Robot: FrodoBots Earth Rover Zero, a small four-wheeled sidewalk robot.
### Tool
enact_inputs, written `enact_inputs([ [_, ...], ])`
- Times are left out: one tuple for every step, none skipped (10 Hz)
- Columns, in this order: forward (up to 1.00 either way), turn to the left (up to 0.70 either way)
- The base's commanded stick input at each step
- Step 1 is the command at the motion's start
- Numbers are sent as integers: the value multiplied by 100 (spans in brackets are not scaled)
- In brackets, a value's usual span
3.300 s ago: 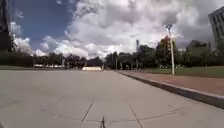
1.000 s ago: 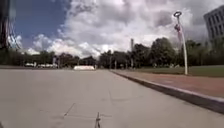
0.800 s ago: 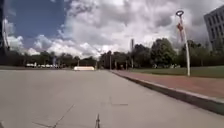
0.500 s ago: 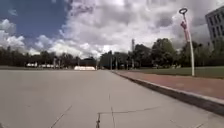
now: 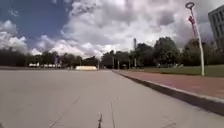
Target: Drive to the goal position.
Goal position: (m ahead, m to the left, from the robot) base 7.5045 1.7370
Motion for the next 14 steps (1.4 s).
enact_inputs([
  [100, 0],
  [100, 0],
  [100, 0],
  [100, 0],
  [100, 1],
  [100, 19],
  [100, 29],
  [100, 37],
  [100, 0],
  [100, 0],
  [100, 0],
  [100, 0],
  [100, 0],
  [100, 0],
])
